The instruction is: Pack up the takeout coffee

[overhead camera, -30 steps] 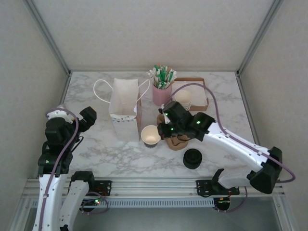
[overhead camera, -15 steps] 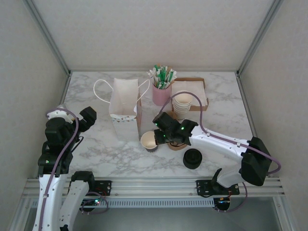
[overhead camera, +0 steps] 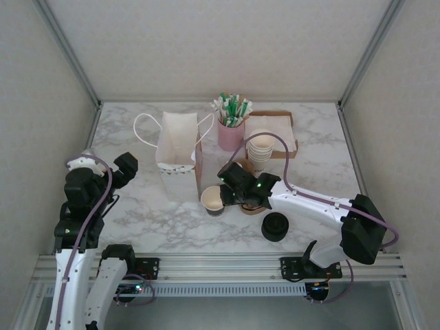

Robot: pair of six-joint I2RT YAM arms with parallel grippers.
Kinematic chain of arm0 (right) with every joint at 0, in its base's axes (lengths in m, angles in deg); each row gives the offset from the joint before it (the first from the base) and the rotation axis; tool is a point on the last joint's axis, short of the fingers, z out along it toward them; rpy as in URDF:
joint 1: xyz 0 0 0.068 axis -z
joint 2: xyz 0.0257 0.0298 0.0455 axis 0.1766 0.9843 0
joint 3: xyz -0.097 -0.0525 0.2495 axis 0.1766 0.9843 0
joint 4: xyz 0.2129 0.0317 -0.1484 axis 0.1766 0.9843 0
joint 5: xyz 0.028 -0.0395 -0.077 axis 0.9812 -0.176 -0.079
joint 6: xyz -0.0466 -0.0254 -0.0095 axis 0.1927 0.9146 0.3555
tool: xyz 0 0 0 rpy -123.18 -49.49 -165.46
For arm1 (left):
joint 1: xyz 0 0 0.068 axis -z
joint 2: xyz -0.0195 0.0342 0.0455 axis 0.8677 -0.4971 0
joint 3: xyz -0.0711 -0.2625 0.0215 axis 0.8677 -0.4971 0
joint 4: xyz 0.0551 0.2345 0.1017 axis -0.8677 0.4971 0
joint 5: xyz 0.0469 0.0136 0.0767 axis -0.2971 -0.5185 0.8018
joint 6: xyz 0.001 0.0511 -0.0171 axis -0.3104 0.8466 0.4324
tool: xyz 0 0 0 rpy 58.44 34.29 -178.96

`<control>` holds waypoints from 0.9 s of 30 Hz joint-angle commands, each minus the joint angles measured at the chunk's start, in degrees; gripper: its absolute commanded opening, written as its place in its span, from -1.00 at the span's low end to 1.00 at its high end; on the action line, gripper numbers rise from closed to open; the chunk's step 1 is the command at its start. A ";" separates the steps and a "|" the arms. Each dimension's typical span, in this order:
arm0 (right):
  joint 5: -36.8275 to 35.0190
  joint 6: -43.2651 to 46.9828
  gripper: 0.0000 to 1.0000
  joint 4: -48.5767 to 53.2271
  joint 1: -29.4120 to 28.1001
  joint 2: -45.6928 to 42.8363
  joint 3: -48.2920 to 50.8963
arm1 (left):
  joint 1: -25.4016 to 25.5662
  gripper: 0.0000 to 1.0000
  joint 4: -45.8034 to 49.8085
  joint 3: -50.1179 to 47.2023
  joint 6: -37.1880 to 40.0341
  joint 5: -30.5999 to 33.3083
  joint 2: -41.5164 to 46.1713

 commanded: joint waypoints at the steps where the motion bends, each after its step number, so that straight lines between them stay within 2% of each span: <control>1: -2.00 0.12 -0.50 1.44 -0.78 -0.47 -1.15 | -0.60 1.00 -0.43 -0.51 -0.43 -0.50 1.05; 9: -4.75 2.17 0.09 7.54 -0.82 -2.73 -5.40 | -0.62 1.00 -0.54 -0.60 -0.39 -0.40 1.24; 17: -12.07 2.49 0.22 23.36 -0.82 -11.99 -10.10 | -0.61 1.00 -0.63 -0.70 -0.55 -0.47 1.52; 19: -13.75 1.11 0.23 28.30 -0.68 -15.25 -10.19 | -0.61 1.00 -0.64 -0.77 -0.64 -0.63 1.52; 21: -15.86 -1.21 0.39 32.86 -0.70 -18.28 -9.78 | -0.66 1.00 -0.70 -0.77 -0.66 -0.82 1.52; 27: -19.09 -9.00 0.47 41.69 -0.50 -25.02 -4.89 | -0.68 1.00 -0.92 -0.99 -0.83 -1.07 1.61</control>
